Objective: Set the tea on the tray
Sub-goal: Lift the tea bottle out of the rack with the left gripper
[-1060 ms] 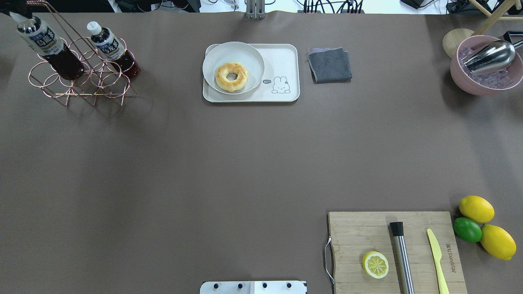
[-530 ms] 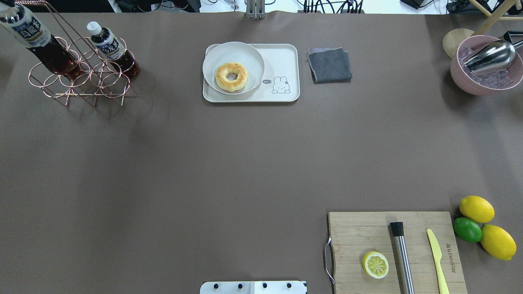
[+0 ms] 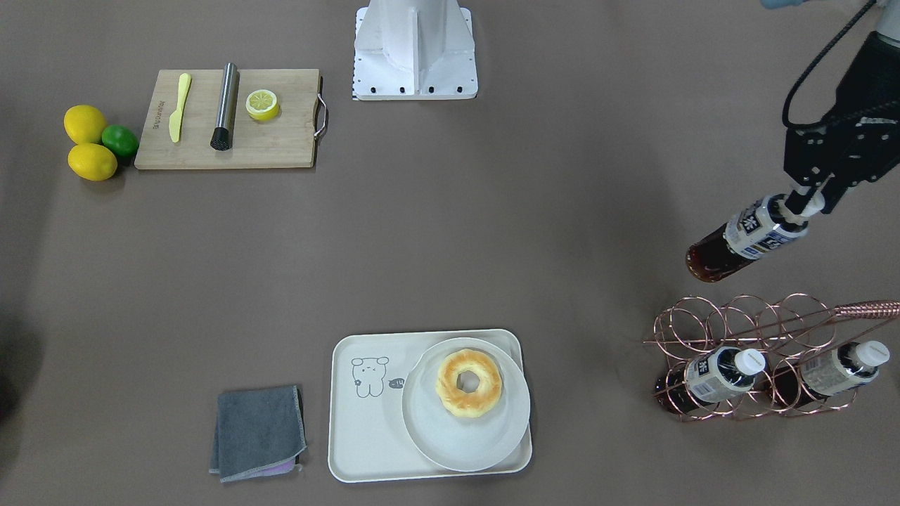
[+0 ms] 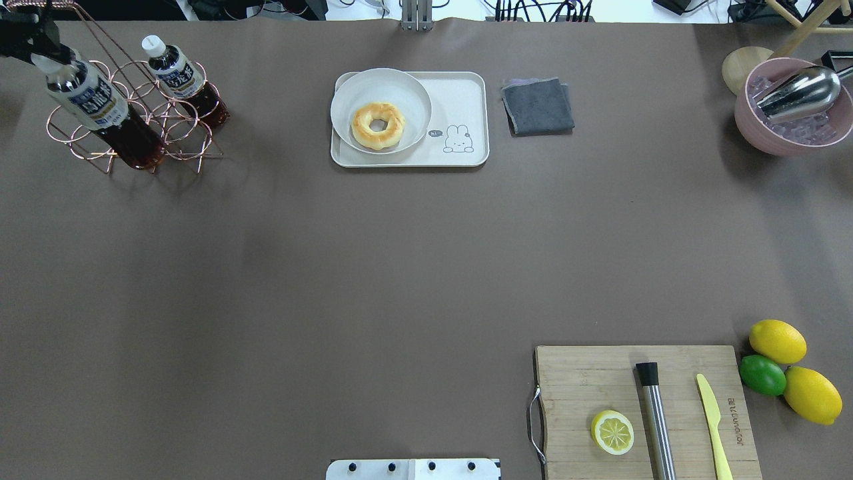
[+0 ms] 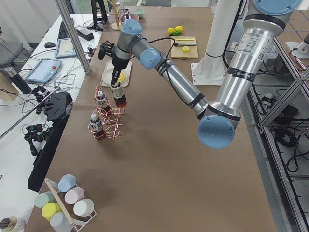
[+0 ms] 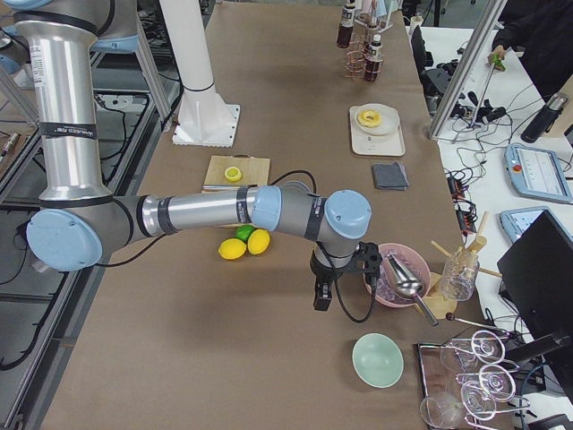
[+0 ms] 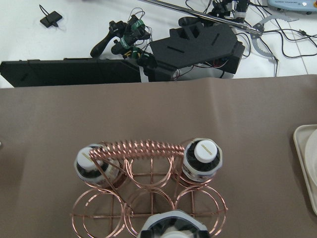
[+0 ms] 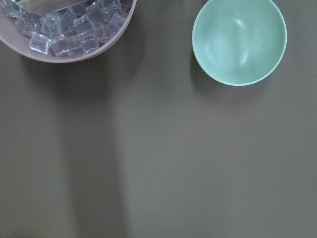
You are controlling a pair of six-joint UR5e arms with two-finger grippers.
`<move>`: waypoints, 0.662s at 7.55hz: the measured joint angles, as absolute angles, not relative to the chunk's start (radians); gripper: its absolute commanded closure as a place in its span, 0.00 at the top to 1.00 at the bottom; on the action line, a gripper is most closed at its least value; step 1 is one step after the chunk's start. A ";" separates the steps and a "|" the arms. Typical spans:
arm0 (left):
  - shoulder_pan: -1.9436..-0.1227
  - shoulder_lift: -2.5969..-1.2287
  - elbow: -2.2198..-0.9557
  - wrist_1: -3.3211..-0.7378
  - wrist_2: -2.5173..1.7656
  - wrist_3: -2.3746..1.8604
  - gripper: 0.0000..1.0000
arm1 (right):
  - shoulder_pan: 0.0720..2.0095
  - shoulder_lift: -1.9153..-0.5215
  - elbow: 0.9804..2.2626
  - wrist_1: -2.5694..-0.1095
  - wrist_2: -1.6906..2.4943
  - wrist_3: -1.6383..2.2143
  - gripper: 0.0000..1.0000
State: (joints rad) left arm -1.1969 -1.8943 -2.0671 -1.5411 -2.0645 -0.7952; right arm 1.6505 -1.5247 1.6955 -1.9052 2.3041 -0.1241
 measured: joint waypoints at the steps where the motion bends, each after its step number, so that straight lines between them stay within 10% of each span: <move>1: -1.138 -1.892 -2.122 -1.496 -2.040 -0.866 0.00 | 1.651 -1.524 1.694 -1.905 2.304 -0.124 1.00; 5: -0.858 -2.070 -2.229 -1.213 -1.822 -1.110 0.00 | 1.650 -1.524 1.686 -1.880 2.305 -0.123 1.00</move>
